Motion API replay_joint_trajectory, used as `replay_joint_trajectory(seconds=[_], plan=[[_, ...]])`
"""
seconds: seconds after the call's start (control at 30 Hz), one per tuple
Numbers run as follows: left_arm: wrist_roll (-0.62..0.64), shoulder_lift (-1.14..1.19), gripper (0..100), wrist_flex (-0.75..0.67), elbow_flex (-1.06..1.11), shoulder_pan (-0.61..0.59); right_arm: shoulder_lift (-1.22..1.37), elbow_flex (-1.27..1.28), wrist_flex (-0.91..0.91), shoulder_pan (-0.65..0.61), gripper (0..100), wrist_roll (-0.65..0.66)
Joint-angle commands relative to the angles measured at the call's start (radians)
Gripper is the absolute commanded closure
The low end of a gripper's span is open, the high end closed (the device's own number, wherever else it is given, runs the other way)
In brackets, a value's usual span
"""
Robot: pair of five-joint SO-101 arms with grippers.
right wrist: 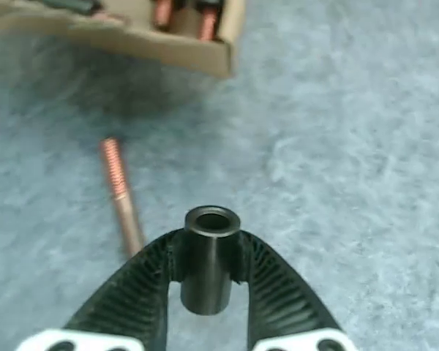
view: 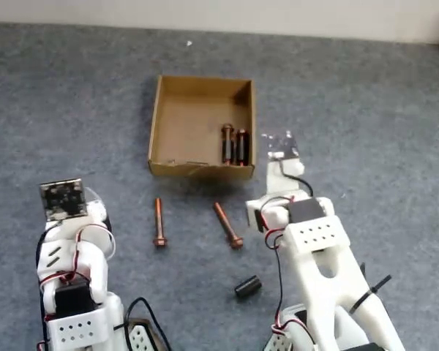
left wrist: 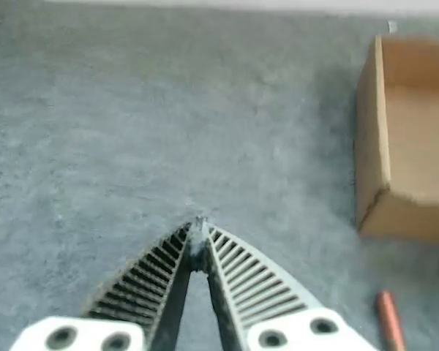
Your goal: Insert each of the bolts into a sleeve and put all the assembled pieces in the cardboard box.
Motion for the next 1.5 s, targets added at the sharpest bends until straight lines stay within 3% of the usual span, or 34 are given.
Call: replay_joint_trajectory(seconds=[0.0,0.2,0.43,0.57,0.93,1.13,1.47], plan=[[-0.041,-0.004,98,0.138,-0.125,0.105,-0.036,0.007,-0.085,0.061,99.5,-0.012],[-0.107,-0.001,98,0.288,-0.211,0.278,-0.036,0.007,-0.093,0.120,99.5,-0.034],[-0.213,0.079,96,0.318,-0.248,0.384,-0.036,0.002,-0.097,0.189,99.5,-0.068],[-0.276,0.315,96,0.322,-0.390,0.429,-0.036,0.002,-0.097,0.248,99.5,-0.092],[-0.644,1.075,95,0.439,-0.875,0.585,-0.036,-0.001,-0.097,0.400,99.5,-0.120],[-0.827,1.314,84,0.453,-1.012,0.662,-0.036,-0.033,-0.097,0.481,99.5,-0.123],[-1.054,1.656,84,0.454,-1.221,0.802,-0.036,-0.067,-0.096,0.553,99.5,-0.124]])
